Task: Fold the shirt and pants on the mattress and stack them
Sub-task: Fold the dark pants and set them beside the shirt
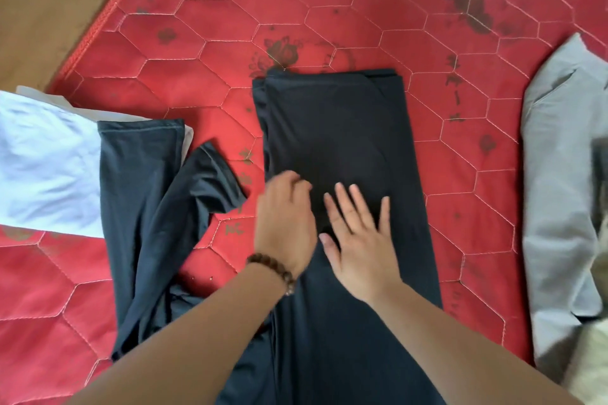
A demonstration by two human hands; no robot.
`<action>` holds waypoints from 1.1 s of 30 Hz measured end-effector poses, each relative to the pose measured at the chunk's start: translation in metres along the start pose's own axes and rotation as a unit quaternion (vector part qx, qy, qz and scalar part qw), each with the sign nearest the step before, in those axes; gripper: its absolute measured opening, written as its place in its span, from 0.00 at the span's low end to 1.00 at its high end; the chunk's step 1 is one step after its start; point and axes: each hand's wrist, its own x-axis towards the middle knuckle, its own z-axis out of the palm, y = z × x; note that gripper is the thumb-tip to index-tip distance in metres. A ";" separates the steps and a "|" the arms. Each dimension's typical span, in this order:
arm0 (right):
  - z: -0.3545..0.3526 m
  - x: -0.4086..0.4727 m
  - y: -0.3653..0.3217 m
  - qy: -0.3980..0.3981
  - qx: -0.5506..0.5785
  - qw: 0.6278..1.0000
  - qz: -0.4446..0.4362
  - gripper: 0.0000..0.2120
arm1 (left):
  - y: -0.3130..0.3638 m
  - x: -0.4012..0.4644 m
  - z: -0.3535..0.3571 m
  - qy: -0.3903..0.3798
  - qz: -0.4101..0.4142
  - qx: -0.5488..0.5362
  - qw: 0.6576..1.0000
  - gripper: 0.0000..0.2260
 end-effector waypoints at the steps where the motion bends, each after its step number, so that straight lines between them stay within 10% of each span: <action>1: 0.003 -0.003 -0.003 -0.006 0.002 1.000 -0.016 0.27 | 0.008 -0.009 0.010 -0.065 0.043 0.005 0.997 0.21; 9: -0.007 0.012 0.057 0.008 -0.006 0.981 0.196 0.28 | 0.015 -0.019 0.031 -0.056 -0.014 0.136 0.989 0.30; 16: -0.012 0.089 0.051 -0.019 0.000 0.999 0.026 0.26 | 0.017 0.082 0.045 -0.070 0.051 0.168 0.982 0.26; 33: -0.026 0.165 0.123 -0.013 -0.016 0.978 0.208 0.29 | -0.035 0.145 0.032 -0.014 0.011 0.189 0.982 0.31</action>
